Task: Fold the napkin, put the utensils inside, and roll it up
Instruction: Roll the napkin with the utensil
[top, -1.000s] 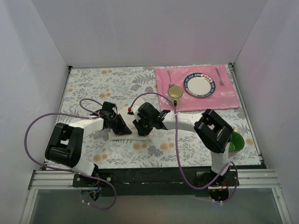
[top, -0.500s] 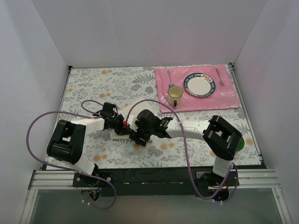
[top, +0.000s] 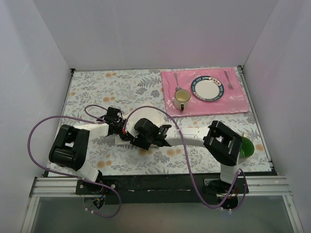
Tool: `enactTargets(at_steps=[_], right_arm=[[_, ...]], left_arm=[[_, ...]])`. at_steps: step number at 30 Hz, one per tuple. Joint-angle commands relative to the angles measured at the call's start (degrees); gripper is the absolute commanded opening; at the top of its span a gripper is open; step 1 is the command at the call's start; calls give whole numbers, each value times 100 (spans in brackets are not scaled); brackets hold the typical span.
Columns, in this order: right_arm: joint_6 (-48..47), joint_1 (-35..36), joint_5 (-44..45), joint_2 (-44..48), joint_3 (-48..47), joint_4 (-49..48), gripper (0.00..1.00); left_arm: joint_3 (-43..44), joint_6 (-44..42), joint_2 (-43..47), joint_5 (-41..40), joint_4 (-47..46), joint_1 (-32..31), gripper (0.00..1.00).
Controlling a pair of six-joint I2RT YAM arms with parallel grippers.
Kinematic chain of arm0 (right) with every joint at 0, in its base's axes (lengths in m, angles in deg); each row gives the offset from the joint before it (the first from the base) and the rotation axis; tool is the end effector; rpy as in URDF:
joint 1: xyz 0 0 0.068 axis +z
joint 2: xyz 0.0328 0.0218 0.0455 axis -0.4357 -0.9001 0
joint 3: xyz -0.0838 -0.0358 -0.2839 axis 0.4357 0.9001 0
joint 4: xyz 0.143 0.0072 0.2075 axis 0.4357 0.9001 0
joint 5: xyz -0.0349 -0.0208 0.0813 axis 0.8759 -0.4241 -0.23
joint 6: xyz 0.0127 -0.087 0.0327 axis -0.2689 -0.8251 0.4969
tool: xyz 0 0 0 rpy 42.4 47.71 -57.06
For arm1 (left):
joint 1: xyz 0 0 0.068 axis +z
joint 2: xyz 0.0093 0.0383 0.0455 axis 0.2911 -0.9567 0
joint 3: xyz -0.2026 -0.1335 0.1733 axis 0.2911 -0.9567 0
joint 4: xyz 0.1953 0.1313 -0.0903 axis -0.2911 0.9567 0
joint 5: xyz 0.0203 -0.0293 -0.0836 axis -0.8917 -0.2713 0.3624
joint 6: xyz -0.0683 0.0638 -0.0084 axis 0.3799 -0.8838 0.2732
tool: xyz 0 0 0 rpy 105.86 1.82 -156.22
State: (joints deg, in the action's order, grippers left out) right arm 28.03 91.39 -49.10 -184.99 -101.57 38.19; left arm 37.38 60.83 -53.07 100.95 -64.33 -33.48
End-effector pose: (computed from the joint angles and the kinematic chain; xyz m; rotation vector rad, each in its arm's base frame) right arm 0.1941 0.3909 0.1791 -1.4534 1.8470 0.2262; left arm 0.2565 -0.1176 0.1237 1.4795 -2.4946 1.0030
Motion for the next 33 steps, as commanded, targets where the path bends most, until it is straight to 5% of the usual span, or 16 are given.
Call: enactTargets(at_steps=[1, 21, 28, 33], right_arm=[[354, -201, 299, 537, 124, 325, 75], [900, -632, 325, 1232, 1523, 395, 19], [795, -588, 720, 1434, 769, 1088, 24], [514, -369, 151, 1522, 64, 1205, 55]], left_arm=[[-183, -136, -121, -276, 246, -23, 4], [45, -224, -68, -294, 466, -23, 4], [107, -224, -112, -162, 449, -14, 4], [116, -242, -139, -118, 449, -23, 4]])
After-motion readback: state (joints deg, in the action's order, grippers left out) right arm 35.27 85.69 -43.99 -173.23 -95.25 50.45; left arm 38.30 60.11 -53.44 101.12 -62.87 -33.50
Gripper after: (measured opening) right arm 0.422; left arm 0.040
